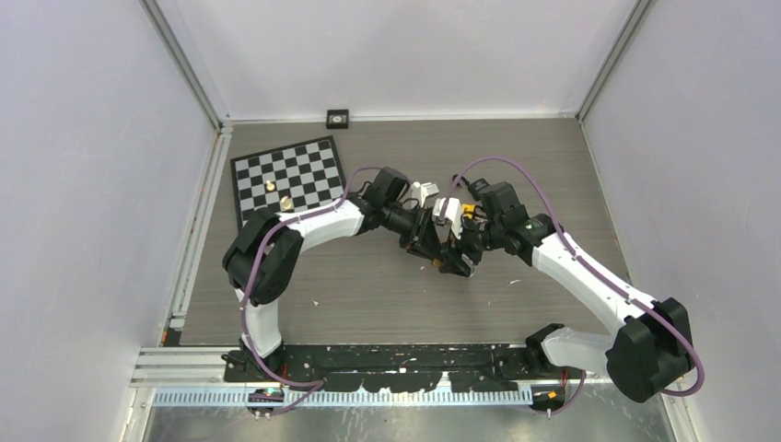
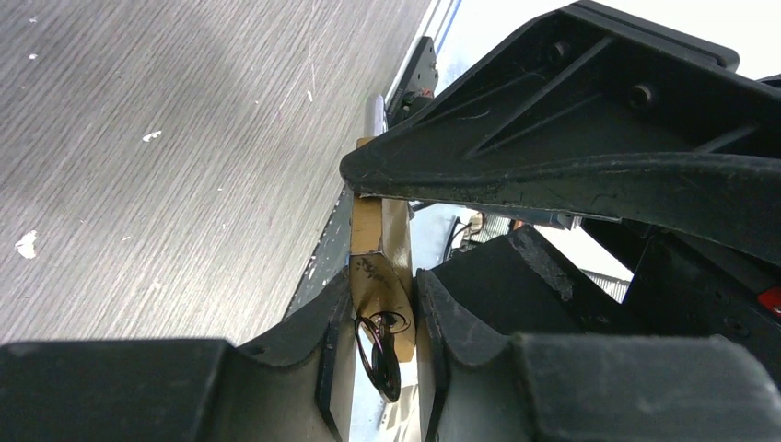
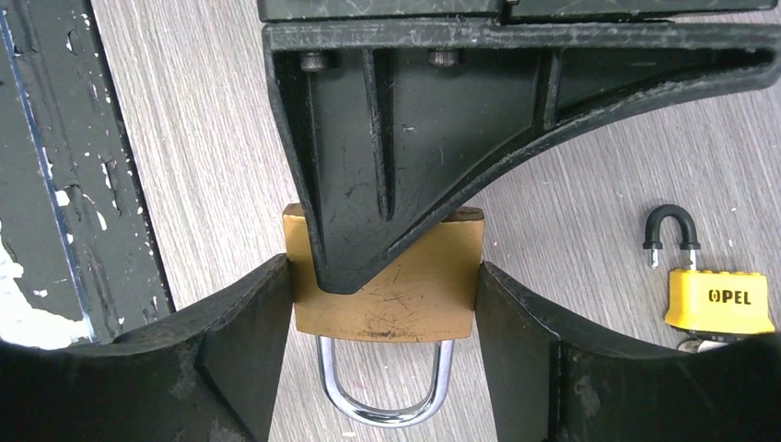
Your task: Unlock with the key
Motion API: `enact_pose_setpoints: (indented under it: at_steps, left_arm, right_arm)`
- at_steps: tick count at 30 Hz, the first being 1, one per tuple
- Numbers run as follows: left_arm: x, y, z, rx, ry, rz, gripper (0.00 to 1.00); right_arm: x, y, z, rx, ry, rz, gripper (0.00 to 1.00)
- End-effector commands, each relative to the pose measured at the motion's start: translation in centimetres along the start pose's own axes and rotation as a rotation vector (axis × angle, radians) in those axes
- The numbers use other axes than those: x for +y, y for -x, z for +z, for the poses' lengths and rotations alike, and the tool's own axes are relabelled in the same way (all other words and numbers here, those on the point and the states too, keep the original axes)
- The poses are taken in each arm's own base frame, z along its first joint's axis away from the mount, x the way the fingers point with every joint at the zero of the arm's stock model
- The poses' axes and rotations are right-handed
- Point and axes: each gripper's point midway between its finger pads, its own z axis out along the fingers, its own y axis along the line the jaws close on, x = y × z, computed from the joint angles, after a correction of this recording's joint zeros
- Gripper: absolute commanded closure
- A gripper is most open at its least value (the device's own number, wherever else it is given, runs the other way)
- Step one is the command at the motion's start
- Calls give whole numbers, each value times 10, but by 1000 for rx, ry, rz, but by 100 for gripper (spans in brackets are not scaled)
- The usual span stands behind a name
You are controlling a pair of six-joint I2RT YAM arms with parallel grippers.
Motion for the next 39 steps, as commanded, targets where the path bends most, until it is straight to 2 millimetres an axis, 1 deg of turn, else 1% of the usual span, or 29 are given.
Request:
enact_pose_setpoints:
  at_steps: [1,2,4,7,10,14,19,24,28,31,32,38,39]
  left_arm:
    - [-11,15,-16,-37,-38,151,100]
    - [-10,17,-21,-47,-36,167,100]
    - [-8,22,-35,-75,-28,211,100]
    - [-9,23,-52,-94,-13,288,100]
    - [-12,16,-64,-89,4,361,100]
    - [-17,5,-70,-79,-2,437,100]
    - [-25,-2,-74,-76,-32,482,100]
    - [-30,-5,-75,-78,-58,504,100]
    - [-35,-3,-76,-95,-74,513,100]
    - [-42,-2,-77,-106,-99,522,100]
    - [-44,-1,-77,-111,-103,524,100]
    - [-50,-1,-77,-119,-140,530,100]
    - [-52,-1,-77,-121,-148,535,100]
  right_arm:
    - [-9,37,-14,-135,-56,-62,27]
    - [-10,37,-16,-137,-56,-57,21]
    - [-11,37,-20,-141,-59,-48,20]
    - [-13,38,-27,-151,-76,-40,19]
    - [-12,37,-29,-146,-75,-27,19]
    - [-1,35,-21,-126,26,12,21]
    - [3,28,-8,-70,128,84,30]
    - [6,30,-1,-68,190,118,35]
    - [9,27,3,-61,214,127,51]
    - [10,23,7,-48,227,137,67]
    - [11,22,7,-44,231,140,69]
    - [8,18,12,-29,232,153,71]
    - [9,18,12,-28,235,155,73]
